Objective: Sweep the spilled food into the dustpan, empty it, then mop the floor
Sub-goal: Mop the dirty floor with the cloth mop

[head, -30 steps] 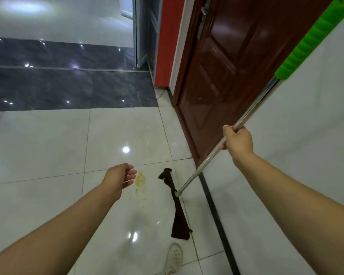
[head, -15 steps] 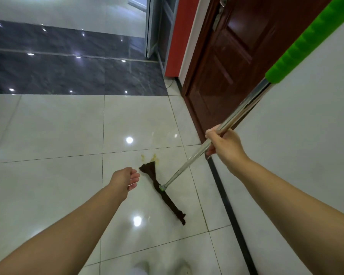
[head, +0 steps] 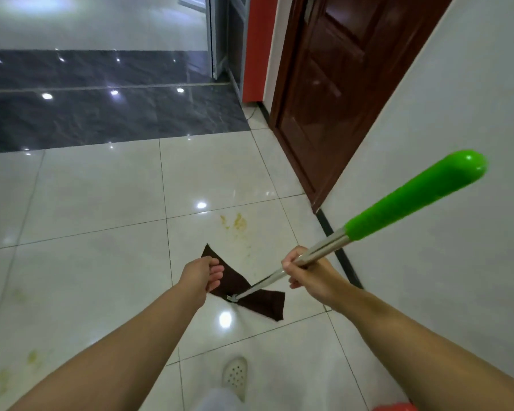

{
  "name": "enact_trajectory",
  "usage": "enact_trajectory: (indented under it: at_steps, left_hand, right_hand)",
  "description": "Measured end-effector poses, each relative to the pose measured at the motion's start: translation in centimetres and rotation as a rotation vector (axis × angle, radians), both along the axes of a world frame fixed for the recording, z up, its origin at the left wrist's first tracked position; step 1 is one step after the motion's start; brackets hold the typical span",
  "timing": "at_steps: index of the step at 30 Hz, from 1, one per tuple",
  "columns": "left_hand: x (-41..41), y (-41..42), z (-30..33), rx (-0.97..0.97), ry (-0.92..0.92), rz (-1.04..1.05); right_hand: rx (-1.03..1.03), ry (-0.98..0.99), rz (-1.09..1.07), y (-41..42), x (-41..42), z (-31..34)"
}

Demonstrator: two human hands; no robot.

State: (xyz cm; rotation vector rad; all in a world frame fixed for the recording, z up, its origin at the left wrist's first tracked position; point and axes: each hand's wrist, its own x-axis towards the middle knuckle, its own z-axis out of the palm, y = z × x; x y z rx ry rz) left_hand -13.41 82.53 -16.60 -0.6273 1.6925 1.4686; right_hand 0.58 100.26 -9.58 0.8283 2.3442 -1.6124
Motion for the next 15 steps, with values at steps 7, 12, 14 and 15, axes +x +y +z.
enact_trajectory:
  at_steps: [7, 12, 14, 15]
  left_hand:
    - [10.1, -1.3, 0.0, -0.057, -0.026, -0.130]
    - [19.3, -2.6, 1.5, -0.036, -0.091, -0.298]
    - [22.2, -3.0, 1.9, -0.025, -0.100, -0.341]
    - [23.5, -3.2, 2.0, -0.017, -0.109, -0.358]
  right_hand:
    - [0.040, 0.048, 0.025, -3.0, 10.1, 0.5]
    - [0.120, 0.029, 0.075, -5.3, 17.3, 0.2]
    - [0.186, -0.019, 0.103, -5.9, 19.9, -0.1]
    - [0.225, -0.053, 0.116, -6.4, 21.2, -0.2]
